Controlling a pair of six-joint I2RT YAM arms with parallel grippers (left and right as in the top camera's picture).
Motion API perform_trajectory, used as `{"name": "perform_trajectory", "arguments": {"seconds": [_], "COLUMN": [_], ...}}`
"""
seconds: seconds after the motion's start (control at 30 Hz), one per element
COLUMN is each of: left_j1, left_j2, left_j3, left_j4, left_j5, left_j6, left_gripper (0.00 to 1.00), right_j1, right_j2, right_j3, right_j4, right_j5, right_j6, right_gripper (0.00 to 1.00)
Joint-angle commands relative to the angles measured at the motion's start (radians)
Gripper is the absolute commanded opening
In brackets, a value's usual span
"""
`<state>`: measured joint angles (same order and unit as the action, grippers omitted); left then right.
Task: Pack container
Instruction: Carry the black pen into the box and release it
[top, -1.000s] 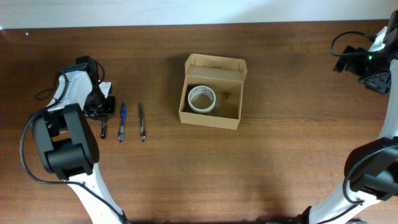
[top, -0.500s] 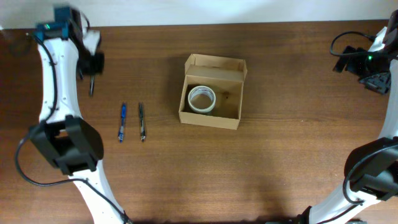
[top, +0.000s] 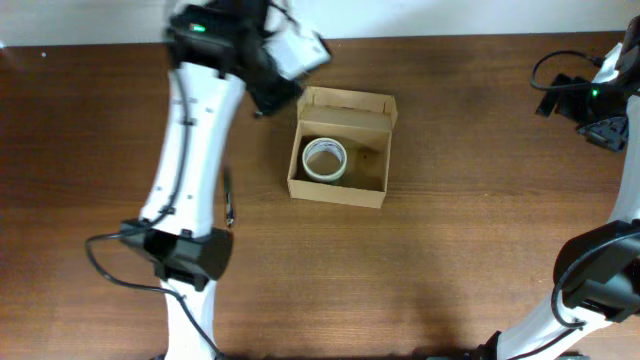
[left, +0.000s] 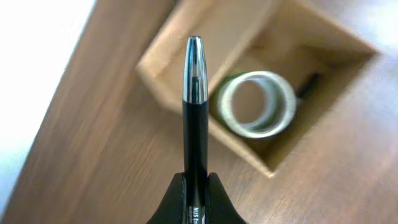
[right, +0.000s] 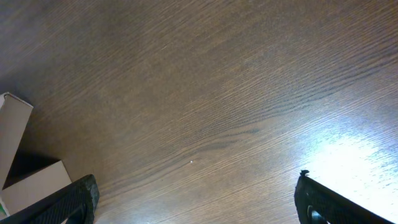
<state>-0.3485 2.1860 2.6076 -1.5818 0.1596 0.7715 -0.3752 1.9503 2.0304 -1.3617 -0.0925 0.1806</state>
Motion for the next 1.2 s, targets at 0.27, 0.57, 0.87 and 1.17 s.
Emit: {"name": "perform_trajectory", "arguments": {"seconds": [0.27, 0.57, 0.87, 1.17], "left_j1": [-0.177, -0.215, -0.215, -0.222], "left_j2": [0.011, 0.015, 0.074, 0.124], "left_j3": [-0.401, -0.455, -0.465, -0.465], "left_j4": [0.071, 0.139, 0.16, 0.169], "left_j5": [-0.034, -0.045, -0.044, -0.044], "left_j6": [0.323, 0.361, 0.383, 0.382], "left_gripper": [0.01, 0.01, 0.02, 0.02], "right_j1": [0.002, 0.002, 0.002, 0.002], "right_j2": [-0.006, -0.006, -0.006, -0.006], "right_j3": [-0.002, -0.002, -0.002, -0.002], "right_j4": [0.0, 0.0, 0.0, 0.0], "right_j5": [-0.005, -0.005, -0.005, -0.005], "right_j6": [0.005, 0.005, 0.005, 0.005], "right_gripper": [0.99, 0.99, 0.99, 0.99]}}
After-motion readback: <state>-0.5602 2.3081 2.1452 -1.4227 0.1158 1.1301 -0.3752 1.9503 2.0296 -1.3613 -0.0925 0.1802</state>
